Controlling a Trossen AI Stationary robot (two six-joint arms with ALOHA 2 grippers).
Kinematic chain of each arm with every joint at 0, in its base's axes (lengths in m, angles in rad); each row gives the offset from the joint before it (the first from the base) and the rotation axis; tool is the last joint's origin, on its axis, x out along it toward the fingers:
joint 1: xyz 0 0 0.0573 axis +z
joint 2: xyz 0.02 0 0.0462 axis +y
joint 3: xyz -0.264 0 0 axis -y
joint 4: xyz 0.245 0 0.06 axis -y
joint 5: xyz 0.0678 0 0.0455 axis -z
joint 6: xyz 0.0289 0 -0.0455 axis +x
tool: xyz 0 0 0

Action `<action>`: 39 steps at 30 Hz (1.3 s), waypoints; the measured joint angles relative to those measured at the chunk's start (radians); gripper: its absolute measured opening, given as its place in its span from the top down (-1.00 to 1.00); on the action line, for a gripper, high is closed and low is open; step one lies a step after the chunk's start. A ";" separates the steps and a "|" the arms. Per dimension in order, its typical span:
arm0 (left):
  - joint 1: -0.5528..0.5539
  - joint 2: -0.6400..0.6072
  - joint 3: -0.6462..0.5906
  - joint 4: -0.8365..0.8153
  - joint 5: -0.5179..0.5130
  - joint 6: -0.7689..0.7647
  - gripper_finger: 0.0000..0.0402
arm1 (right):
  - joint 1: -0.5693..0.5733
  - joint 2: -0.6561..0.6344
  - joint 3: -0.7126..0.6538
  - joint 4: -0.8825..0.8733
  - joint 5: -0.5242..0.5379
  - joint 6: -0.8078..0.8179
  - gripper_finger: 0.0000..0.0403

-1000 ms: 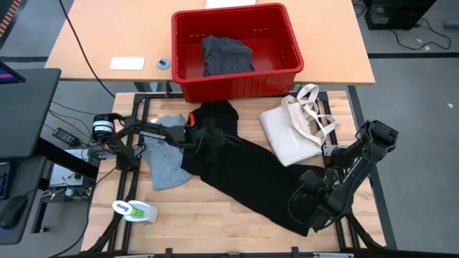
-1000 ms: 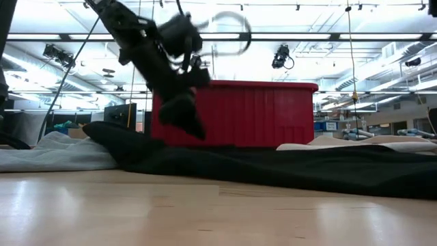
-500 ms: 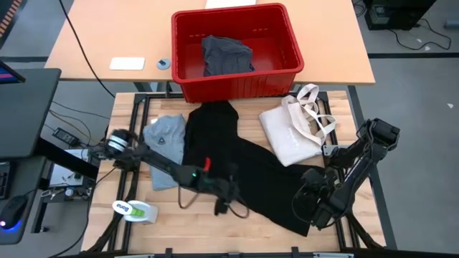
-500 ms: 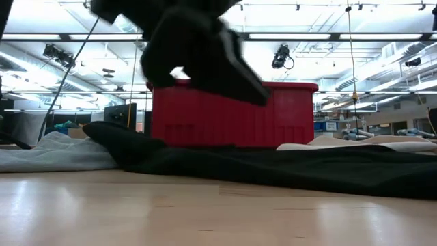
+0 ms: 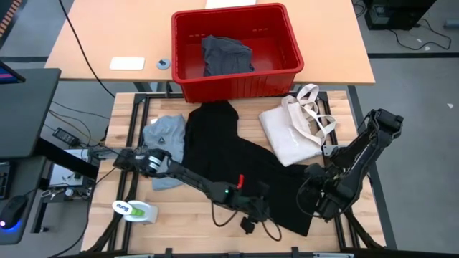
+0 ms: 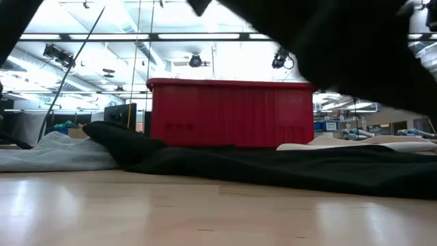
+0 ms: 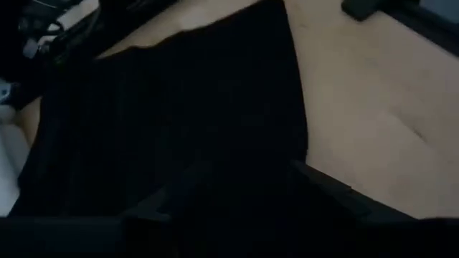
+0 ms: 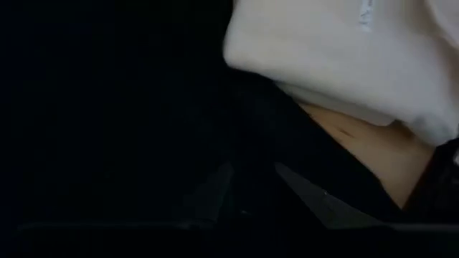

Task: Fold Laundry from Bin
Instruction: Fold the black shirt

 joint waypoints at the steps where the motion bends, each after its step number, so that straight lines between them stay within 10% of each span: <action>1: 0.000 0.019 0.031 -0.002 0.001 0.004 0.04 | 0.007 -0.010 0.000 -0.009 0.001 0.009 0.49; 14: -0.028 0.194 0.249 -0.010 0.079 0.029 0.04 | 0.043 -0.030 0.000 -0.029 0.107 0.022 0.49; 33: 0.027 0.209 0.243 -0.132 0.093 0.044 0.06 | 0.043 -0.028 0.000 0.028 0.147 0.008 0.49; 39: 0.021 0.204 0.245 -0.208 0.129 0.094 0.57 | 0.043 -0.028 0.000 0.043 0.149 -0.008 0.49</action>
